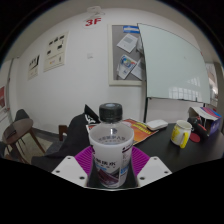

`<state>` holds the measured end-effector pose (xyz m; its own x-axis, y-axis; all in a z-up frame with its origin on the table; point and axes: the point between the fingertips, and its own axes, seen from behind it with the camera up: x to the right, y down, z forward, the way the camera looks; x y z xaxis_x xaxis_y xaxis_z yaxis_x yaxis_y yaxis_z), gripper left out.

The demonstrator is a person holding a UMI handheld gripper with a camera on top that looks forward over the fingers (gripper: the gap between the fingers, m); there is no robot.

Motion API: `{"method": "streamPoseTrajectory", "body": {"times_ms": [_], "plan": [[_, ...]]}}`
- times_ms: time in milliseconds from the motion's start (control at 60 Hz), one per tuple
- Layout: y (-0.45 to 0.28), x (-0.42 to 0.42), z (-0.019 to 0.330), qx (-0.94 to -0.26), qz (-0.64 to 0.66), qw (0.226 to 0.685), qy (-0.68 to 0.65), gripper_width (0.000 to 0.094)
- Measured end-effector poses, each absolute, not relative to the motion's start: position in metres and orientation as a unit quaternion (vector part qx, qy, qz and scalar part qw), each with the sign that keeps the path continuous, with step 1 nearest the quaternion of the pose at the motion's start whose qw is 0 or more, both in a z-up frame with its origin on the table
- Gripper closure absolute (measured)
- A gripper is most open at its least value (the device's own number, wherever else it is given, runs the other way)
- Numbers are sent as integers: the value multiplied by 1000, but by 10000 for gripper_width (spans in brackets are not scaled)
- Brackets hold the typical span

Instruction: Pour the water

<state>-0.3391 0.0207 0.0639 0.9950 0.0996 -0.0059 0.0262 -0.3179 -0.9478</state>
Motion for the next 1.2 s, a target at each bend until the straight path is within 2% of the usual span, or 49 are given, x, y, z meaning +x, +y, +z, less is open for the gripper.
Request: {"method": "streamPoseTrajectory", "body": {"times_ms": [133, 250, 367, 517, 600, 683, 767, 867, 1000, 1100, 1200], "plan": [[21, -343, 66, -806, 40, 588, -56, 544], [23, -343, 77, -802, 51, 592, -65, 546], [29, -347, 122, -782, 103, 612, -59, 550], [45, -352, 213, -735, 285, 616, 15, 547], [63, -334, 262, -688, 414, 591, 76, 548], [71, -313, 304, -621, 543, 545, 150, 552], [89, -269, 323, -539, 649, 487, 228, 552], [107, -222, 315, -452, 718, 424, 318, 550], [137, -168, 269, -361, 759, 343, 419, 548], [148, -142, 231, -306, 766, 296, 482, 551], [142, -128, 211, -278, 767, 269, 511, 548]]}}
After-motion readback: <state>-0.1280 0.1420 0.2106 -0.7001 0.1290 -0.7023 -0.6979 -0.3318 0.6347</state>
